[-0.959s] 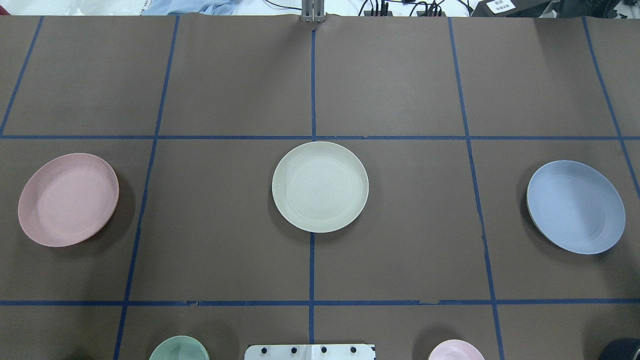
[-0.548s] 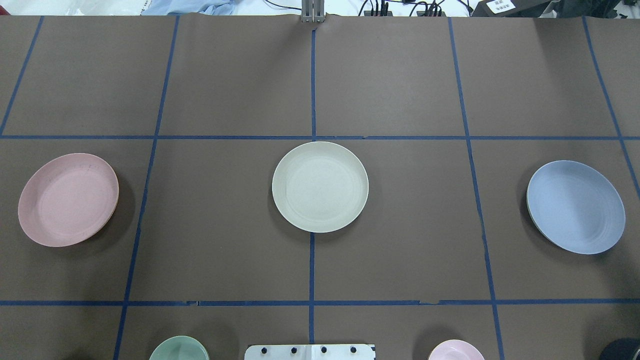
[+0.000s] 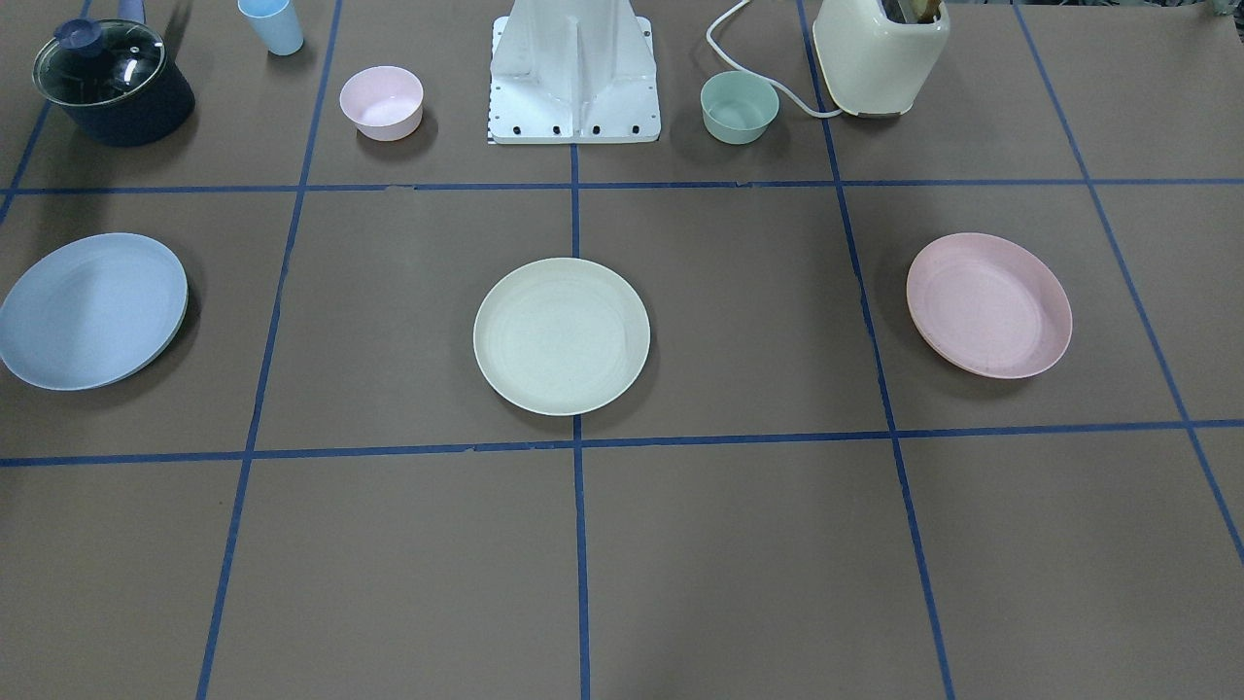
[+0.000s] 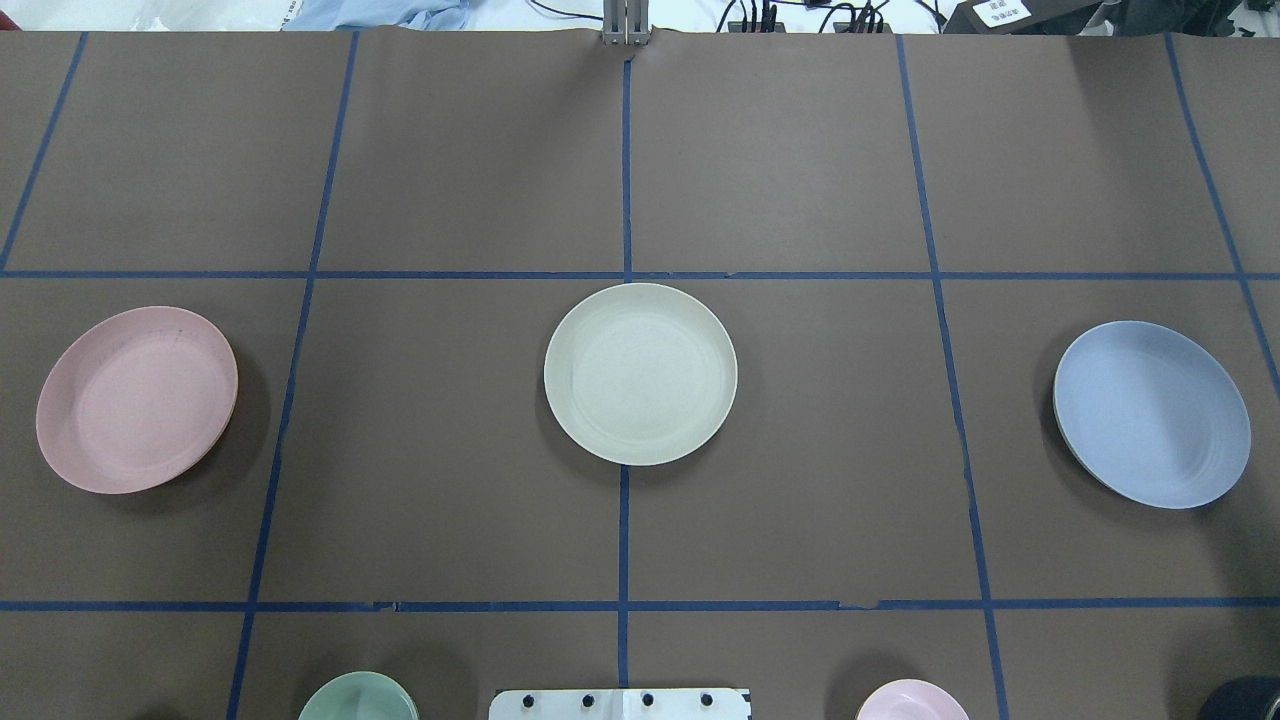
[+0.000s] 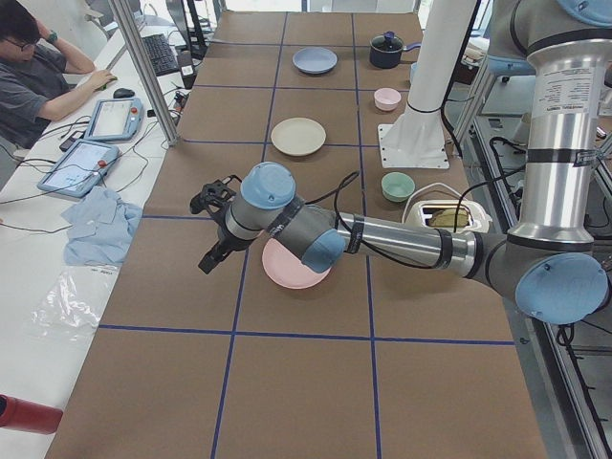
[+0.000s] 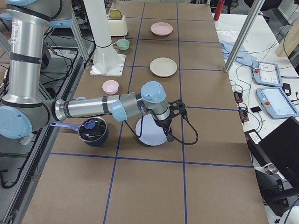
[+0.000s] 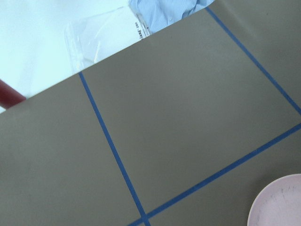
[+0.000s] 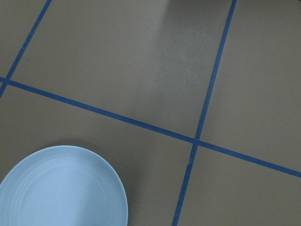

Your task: Stack three plates with pink and blue

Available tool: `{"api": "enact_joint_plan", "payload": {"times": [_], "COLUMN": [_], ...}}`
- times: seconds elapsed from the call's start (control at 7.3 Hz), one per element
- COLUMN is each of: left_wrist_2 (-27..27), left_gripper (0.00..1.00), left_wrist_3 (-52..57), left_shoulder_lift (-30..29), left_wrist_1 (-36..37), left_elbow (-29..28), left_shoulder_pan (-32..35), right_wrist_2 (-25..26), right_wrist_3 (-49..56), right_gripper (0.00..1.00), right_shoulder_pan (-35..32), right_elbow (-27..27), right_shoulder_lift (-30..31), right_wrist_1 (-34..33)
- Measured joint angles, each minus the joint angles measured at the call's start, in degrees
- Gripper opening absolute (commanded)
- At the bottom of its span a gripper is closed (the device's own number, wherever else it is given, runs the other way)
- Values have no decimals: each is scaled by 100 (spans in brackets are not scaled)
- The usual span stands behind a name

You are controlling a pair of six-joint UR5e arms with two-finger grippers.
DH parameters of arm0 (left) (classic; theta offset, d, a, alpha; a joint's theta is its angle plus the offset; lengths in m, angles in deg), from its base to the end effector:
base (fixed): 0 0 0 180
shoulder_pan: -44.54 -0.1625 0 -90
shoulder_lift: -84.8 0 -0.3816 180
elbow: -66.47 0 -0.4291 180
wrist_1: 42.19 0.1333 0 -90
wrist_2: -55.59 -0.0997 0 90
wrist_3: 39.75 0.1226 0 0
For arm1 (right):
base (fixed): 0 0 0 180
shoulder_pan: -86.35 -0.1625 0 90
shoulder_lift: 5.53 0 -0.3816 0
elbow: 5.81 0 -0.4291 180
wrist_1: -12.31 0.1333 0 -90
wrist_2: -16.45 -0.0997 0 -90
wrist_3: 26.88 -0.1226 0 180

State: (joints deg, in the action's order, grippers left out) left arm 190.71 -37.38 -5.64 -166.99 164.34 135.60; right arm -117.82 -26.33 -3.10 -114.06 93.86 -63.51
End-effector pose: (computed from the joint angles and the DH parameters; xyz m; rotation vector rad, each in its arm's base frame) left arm -0.0568 -0.5585 0.4771 0.7349 0.7280 0.3167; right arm 0.0430 -0.4883 0.5147 0.3819 -0.7622 -0.1733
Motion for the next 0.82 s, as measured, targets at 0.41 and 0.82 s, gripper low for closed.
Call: {"api": "enact_joint_plan", "payload": {"times": [0.41, 0.82], "left_wrist_2": [-2, -754], "left_gripper": [100, 97], "left_wrist_3": [-921, -2876], "left_shoulder_lift": [295, 515], "left_wrist_1": [-1661, -3479], "left_elbow": [-640, -1581], "left_shoulder_pan": [-770, -2033], "right_wrist_2": [-47, 62], "right_wrist_3": [-1138, -2287], "right_gripper": [100, 100], "right_shoulder_pan": [539, 929], "right_elbow": [6, 18], "right_shoulder_lift": [-84, -69], "right_wrist_1": [474, 1298]}}
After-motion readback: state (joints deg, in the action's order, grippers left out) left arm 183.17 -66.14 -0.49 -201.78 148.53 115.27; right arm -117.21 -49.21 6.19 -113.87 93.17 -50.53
